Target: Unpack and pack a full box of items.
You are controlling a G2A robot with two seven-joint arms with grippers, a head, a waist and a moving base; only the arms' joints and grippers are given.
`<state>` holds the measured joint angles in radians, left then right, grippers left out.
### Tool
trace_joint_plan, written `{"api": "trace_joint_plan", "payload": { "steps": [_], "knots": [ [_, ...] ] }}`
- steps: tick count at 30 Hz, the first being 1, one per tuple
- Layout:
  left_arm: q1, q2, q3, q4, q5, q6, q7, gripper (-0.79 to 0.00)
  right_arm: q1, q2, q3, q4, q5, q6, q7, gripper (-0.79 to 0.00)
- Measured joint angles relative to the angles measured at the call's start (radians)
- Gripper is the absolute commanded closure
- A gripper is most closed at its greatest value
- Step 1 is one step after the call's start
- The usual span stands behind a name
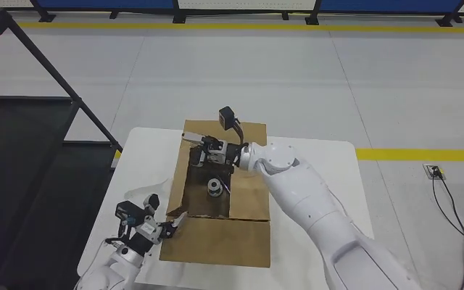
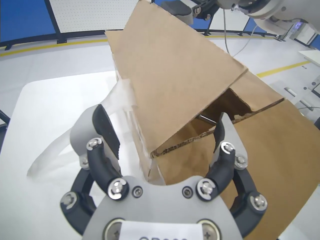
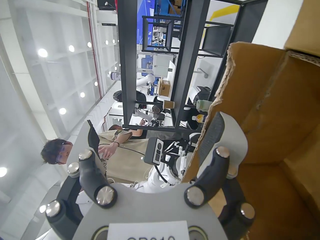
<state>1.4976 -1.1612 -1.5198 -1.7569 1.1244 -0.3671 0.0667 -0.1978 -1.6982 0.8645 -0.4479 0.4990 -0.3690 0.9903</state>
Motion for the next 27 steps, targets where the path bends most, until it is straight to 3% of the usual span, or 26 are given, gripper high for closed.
{"api": "trace_joint_plan", "payload": {
  "steps": [6,11,20,27],
  "knots": [
    [-0.025,-0.009,-0.001,-0.005,-0.093,0.091,-0.002,-0.785,0.009,-0.017,0.000,0.015,0.021,-0.017,0.039,-0.785],
    [-0.007,-0.009,-0.048,-0.014,-0.154,0.116,0.003,-0.785,0.021,-0.017,0.010,0.045,0.012,-0.054,0.054,-0.785],
    [0.027,-0.001,-0.171,0.021,-0.218,0.115,-0.014,-0.785,0.013,0.026,0.075,0.087,-0.001,-0.128,0.044,-0.785],
    [-0.010,0.002,-0.192,0.113,-0.213,0.121,-0.064,-0.785,-0.017,0.064,0.127,0.061,-0.006,-0.150,0.030,-0.785]
  ]
}}
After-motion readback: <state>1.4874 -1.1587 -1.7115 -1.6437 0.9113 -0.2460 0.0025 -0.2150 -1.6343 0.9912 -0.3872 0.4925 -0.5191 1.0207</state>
